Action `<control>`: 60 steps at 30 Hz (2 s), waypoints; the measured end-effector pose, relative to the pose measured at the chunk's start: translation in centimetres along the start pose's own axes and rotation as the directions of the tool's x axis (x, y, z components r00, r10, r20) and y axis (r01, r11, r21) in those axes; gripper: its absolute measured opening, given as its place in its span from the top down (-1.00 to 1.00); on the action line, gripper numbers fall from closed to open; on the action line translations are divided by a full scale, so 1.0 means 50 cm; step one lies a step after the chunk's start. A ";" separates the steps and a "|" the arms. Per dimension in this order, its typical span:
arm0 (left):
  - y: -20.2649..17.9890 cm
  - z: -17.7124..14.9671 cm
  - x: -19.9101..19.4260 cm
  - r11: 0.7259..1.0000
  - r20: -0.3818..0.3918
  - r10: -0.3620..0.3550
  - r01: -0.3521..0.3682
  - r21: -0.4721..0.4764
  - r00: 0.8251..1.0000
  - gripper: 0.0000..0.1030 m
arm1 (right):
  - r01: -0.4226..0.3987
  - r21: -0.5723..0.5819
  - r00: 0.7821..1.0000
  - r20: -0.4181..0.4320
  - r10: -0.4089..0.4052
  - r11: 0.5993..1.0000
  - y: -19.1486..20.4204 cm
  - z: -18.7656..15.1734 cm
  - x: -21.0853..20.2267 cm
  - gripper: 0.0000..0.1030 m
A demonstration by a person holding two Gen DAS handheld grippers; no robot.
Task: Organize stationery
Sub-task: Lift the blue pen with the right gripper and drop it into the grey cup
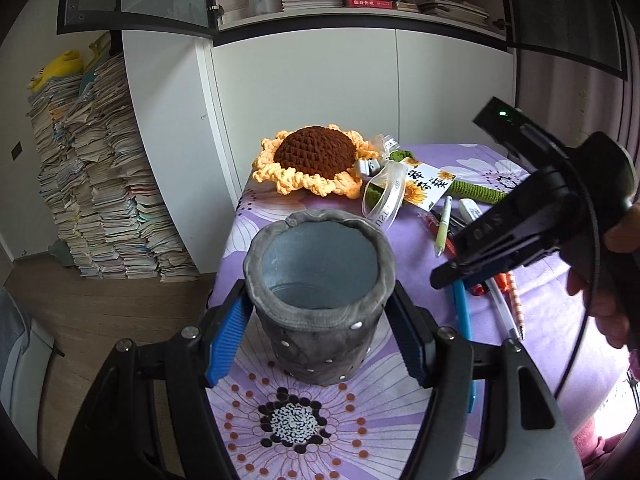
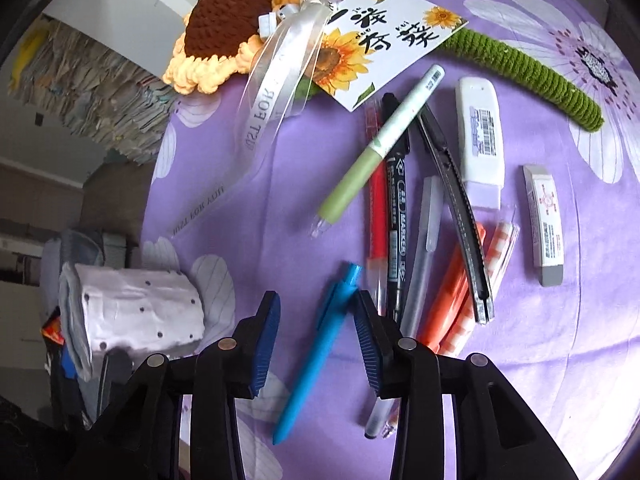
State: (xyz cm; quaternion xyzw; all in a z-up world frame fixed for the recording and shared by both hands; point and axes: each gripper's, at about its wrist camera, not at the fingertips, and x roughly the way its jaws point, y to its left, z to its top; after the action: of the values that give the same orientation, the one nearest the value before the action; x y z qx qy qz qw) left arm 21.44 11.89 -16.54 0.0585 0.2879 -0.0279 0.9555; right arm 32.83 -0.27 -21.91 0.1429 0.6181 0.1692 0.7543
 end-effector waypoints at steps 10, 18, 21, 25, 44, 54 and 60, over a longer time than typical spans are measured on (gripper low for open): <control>-0.002 -0.006 0.001 0.999 -0.016 -0.028 0.028 -0.016 0.999 -0.29 | 0.041 -0.151 0.999 0.006 -0.041 0.988 0.021 -0.004 -0.006 0.74; -0.012 -0.007 -0.006 0.999 -0.006 -0.042 0.042 0.002 0.999 -0.29 | -0.021 -0.228 0.993 0.112 0.048 0.974 0.022 -0.046 -0.105 0.78; -0.020 -0.008 -0.006 0.998 -0.005 -0.060 0.060 0.010 0.998 -0.29 | -0.026 -0.270 0.977 0.199 0.082 0.962 0.034 -0.077 -0.176 0.78; -0.040 -0.008 -0.004 0.995 -0.004 -0.092 0.092 0.033 0.996 -0.29 | -0.045 -0.314 0.942 0.302 0.145 0.948 0.066 -0.102 -0.267 0.78; -0.111 -0.002 0.002 0.978 0.005 -0.175 0.174 0.116 0.984 -0.29 | 0.049 -0.426 0.898 0.415 0.147 0.903 0.162 -0.110 -0.338 0.78; -0.112 0.001 0.004 0.980 -0.002 -0.173 0.172 0.103 0.985 -0.29 | 0.000 -0.417 0.944 0.299 0.137 0.909 0.139 -0.096 -0.231 0.78; -0.110 0.002 0.004 0.980 -0.005 -0.175 0.175 0.099 0.985 -0.29 | -0.019 -0.408 0.951 0.274 0.142 0.913 0.133 -0.090 -0.217 0.78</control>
State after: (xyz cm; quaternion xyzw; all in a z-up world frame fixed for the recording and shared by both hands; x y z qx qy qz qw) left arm 21.19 6.43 -17.11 0.0801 0.2885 -0.1260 0.9458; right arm 25.95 1.09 -10.38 0.0346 0.4432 0.2999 0.8440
